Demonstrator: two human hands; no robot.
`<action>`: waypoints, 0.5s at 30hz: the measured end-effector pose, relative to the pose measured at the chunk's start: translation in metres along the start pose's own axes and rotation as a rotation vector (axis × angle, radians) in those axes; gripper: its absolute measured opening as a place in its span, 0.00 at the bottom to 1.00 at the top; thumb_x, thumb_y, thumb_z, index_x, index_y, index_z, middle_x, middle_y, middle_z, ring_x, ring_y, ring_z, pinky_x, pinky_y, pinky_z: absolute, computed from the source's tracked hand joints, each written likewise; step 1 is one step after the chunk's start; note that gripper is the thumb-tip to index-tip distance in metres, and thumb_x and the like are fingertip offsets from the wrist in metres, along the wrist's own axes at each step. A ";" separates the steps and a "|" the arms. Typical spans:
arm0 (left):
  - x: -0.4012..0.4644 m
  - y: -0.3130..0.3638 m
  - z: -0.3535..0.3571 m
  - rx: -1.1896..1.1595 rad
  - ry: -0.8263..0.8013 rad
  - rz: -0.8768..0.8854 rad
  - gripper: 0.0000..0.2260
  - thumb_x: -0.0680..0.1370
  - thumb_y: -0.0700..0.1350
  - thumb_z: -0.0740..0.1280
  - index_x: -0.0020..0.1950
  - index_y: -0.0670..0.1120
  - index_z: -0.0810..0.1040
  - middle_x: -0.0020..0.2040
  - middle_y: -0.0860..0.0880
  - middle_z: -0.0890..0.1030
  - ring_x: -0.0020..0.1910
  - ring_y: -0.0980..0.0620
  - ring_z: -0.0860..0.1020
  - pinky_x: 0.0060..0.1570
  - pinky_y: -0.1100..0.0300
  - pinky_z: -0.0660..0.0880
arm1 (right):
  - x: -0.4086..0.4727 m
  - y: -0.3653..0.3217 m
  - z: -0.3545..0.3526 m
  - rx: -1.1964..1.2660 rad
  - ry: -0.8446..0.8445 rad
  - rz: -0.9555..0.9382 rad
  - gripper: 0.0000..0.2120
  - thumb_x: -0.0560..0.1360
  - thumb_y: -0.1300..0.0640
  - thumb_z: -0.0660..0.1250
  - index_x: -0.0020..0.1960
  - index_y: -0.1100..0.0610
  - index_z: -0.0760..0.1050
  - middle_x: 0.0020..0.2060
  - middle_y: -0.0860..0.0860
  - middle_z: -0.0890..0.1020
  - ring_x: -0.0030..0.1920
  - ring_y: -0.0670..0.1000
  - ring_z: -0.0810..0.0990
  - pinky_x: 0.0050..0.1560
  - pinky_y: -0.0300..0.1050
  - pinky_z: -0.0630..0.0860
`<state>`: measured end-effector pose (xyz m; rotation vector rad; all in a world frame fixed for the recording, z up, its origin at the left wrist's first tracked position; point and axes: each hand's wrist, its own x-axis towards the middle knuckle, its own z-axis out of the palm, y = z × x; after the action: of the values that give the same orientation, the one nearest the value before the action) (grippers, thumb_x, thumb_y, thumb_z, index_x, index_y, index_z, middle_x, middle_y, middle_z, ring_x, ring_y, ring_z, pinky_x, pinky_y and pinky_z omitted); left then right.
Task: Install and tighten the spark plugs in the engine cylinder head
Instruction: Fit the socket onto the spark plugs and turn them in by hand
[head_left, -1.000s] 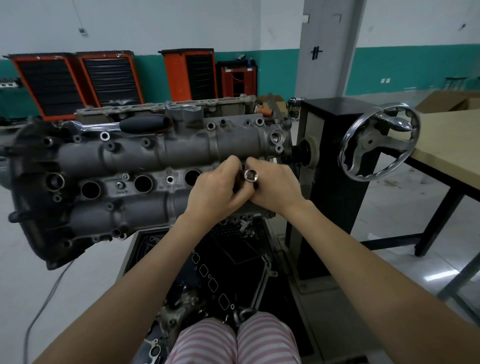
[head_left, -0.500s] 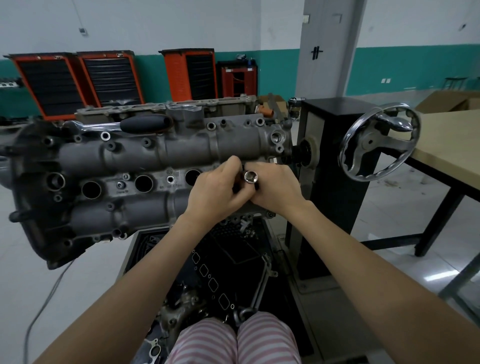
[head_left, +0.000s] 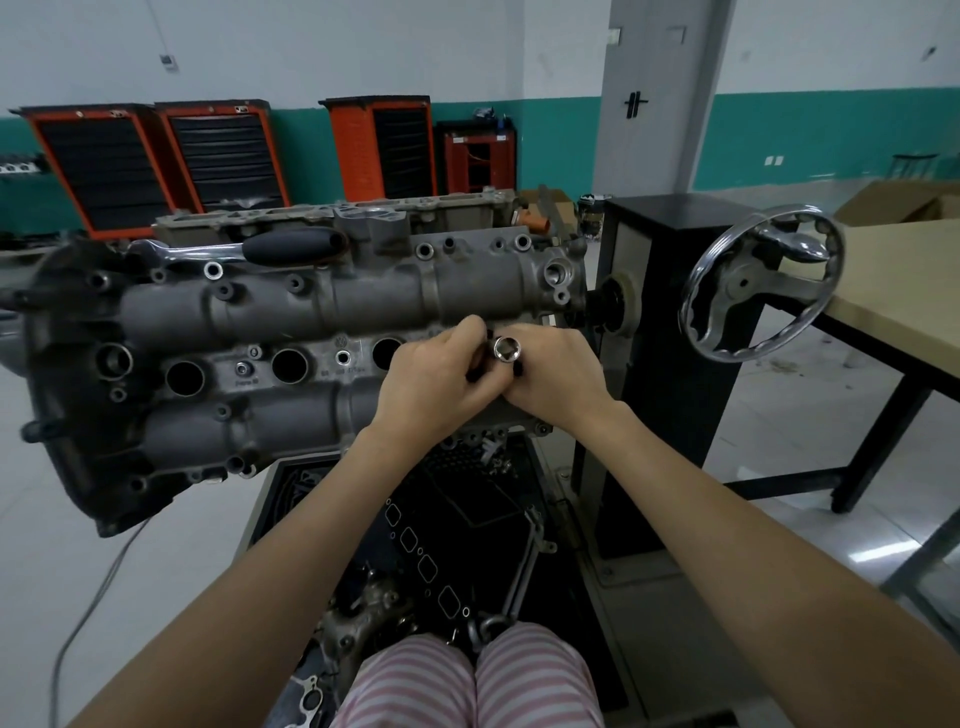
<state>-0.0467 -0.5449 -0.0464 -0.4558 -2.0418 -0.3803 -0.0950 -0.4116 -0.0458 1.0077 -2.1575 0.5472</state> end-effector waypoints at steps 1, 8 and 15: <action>0.000 -0.001 0.001 0.017 0.005 0.002 0.15 0.73 0.49 0.63 0.32 0.40 0.68 0.24 0.48 0.70 0.21 0.47 0.70 0.24 0.63 0.60 | -0.001 0.000 0.000 0.019 0.016 -0.008 0.03 0.68 0.60 0.67 0.37 0.59 0.77 0.32 0.51 0.80 0.34 0.56 0.78 0.28 0.46 0.71; 0.000 0.001 -0.002 -0.036 -0.011 -0.004 0.13 0.73 0.47 0.60 0.34 0.39 0.67 0.25 0.48 0.69 0.21 0.46 0.68 0.23 0.62 0.60 | 0.002 -0.001 0.002 -0.016 0.010 0.034 0.09 0.68 0.56 0.66 0.40 0.57 0.66 0.30 0.49 0.74 0.29 0.55 0.75 0.28 0.42 0.59; 0.000 -0.001 0.000 0.011 -0.017 0.016 0.15 0.72 0.50 0.63 0.33 0.40 0.68 0.24 0.49 0.68 0.22 0.51 0.64 0.25 0.64 0.59 | 0.000 0.001 0.001 0.033 0.072 -0.033 0.07 0.67 0.59 0.65 0.32 0.59 0.72 0.26 0.51 0.76 0.27 0.54 0.74 0.23 0.45 0.68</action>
<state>-0.0472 -0.5460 -0.0462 -0.4697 -2.0550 -0.3565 -0.0960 -0.4119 -0.0471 1.0244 -2.0708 0.5961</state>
